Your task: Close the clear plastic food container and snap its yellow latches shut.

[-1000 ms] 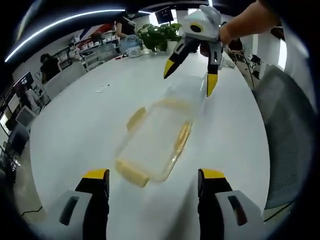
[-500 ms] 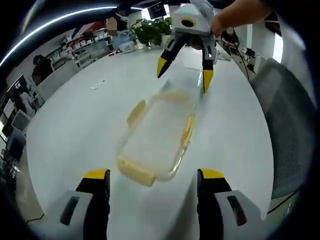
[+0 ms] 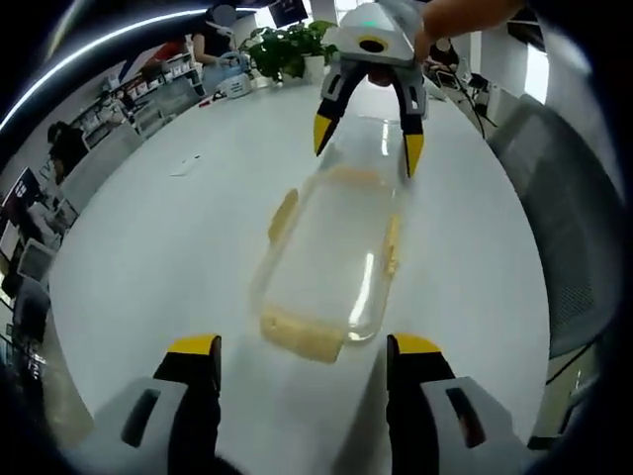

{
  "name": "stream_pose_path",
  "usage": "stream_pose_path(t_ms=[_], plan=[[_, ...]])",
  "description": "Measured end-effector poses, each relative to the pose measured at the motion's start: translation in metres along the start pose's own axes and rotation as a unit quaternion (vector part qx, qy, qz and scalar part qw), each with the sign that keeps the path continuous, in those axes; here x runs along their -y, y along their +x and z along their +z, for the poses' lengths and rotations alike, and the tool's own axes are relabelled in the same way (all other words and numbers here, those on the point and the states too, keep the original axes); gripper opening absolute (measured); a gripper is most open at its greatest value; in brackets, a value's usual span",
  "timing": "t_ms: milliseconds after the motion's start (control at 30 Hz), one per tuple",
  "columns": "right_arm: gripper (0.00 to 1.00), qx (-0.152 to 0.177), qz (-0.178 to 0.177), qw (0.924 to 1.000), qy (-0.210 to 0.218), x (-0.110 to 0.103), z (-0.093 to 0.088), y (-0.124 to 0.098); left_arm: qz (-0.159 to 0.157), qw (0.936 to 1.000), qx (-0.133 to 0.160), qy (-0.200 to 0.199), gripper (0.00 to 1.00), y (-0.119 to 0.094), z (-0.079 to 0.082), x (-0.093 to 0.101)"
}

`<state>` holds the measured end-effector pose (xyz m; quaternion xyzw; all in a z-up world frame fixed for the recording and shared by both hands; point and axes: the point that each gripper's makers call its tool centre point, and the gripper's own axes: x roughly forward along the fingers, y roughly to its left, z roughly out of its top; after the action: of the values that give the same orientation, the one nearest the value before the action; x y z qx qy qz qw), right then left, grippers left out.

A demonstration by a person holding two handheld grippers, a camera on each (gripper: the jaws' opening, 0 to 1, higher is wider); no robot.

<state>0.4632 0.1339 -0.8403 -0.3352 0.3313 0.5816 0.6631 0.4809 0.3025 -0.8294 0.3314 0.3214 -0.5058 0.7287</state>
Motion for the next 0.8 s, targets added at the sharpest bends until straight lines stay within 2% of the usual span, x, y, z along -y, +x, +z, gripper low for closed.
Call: stream_pose_path(t_ms=[167, 233, 367, 800], plan=[[0.67, -0.007, 0.005, 0.9999, -0.006, -0.003, -0.002, 0.004, -0.007, 0.9997, -0.013, 0.022, 0.68, 0.002, -0.001, -0.003], [0.68, -0.009, 0.009, 0.9999, 0.008, -0.003, -0.004, 0.007, -0.010, 0.9990, -0.021, 0.038, 0.67, 0.004, -0.003, -0.002], [0.67, -0.013, 0.014, 0.9998, -0.005, -0.007, -0.004, 0.008, -0.024, 0.9983, -0.029, 0.044, 0.64, 0.007, -0.005, 0.001], [0.67, -0.022, 0.021, 0.9995, -0.004, -0.003, -0.009, 0.014, -0.047, 0.9942, -0.055, 0.079, 0.63, 0.013, -0.010, 0.001]])
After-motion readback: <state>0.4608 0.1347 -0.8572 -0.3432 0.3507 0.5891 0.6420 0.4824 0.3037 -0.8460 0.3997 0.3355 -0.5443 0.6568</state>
